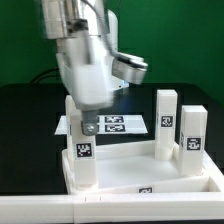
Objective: Assemble desk
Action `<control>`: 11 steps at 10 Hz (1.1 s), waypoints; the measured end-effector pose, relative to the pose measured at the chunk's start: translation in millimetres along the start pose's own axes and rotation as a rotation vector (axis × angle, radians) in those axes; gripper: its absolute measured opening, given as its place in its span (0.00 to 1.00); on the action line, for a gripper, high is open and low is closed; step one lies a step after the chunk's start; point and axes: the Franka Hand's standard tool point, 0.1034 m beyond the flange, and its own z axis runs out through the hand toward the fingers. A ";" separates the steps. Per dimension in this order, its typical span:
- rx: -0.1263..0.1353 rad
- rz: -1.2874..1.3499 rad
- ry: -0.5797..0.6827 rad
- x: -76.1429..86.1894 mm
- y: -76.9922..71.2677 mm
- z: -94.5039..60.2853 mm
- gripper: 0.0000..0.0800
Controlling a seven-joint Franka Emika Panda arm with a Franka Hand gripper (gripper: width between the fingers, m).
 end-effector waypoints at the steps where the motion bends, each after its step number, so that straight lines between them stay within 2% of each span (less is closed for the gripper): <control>1: 0.003 -0.223 0.000 0.8 -0.4 -0.8 0.71; 2: 0.005 -0.398 -0.003 0.3 -0.7 -1.7 0.71; 3: -0.004 -0.543 -0.013 -1.0 1.0 -1.5 0.79; 5: -0.008 -0.630 -0.009 0.5 1.7 -0.9 0.81; 6: -0.023 -0.809 0.003 2.9 0.1 -3.3 0.81; 7: -0.035 -1.093 0.025 5.9 -8.5 -10.8 0.81; 8: -0.033 -1.164 0.025 5.1 -10.2 -11.5 0.81; 9: -0.038 -1.122 0.026 5.8 -9.2 -10.5 0.81; 10: -0.037 -1.102 0.027 6.0 -9.1 -10.5 0.67; 11: -0.036 -1.053 0.027 5.8 -9.1 -10.2 0.48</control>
Offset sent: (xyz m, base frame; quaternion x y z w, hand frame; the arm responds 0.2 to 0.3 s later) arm 0.0000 0.0000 0.0000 0.0000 0.0000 -0.1296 0.9916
